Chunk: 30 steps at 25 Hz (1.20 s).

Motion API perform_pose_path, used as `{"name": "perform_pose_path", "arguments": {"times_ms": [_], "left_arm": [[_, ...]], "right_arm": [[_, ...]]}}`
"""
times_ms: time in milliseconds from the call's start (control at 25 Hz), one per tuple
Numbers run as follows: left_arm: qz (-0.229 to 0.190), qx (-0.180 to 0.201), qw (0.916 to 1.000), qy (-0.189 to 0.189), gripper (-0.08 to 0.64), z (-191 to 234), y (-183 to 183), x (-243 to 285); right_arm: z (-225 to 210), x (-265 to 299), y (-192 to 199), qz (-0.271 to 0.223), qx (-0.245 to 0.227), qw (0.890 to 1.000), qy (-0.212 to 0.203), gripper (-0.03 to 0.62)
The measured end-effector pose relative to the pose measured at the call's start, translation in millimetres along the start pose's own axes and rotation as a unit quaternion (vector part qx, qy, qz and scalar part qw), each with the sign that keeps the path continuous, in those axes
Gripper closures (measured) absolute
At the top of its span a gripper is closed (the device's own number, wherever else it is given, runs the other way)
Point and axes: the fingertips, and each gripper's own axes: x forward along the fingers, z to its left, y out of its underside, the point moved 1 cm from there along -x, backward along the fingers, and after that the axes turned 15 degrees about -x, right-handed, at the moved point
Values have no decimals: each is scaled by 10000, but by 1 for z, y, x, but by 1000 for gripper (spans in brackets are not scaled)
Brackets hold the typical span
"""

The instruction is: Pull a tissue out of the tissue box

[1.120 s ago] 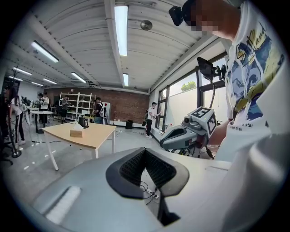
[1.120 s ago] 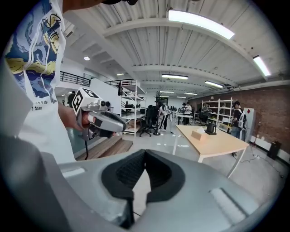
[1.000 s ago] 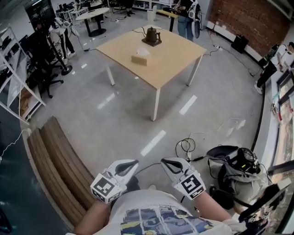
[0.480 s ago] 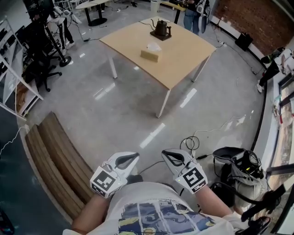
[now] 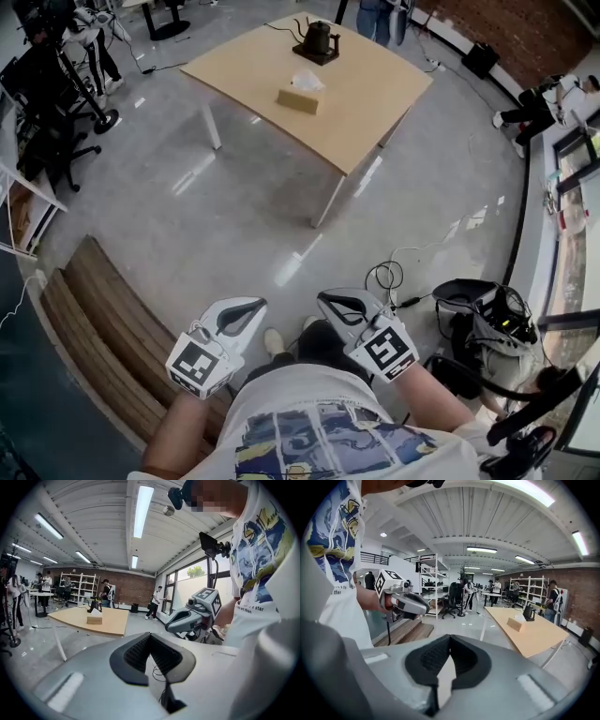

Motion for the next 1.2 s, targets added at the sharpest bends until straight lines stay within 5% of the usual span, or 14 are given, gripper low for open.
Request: {"name": "perform_pose_path", "arguments": {"times_ms": [320, 880, 1200], "left_arm": [[75, -11, 10000, 46, 557, 39, -20, 32], [105, 123, 9996, -213, 557, 130, -118, 151], [60, 26, 9998, -183, 557, 167, -134, 185]], "right_arm": [[-49, 40, -3, -130, -17, 9999, -19, 589], [-211, 103, 5, -430, 50, 9990, -101, 589], [-259, 136, 17, -409, 22, 9990, -188, 589]]}}
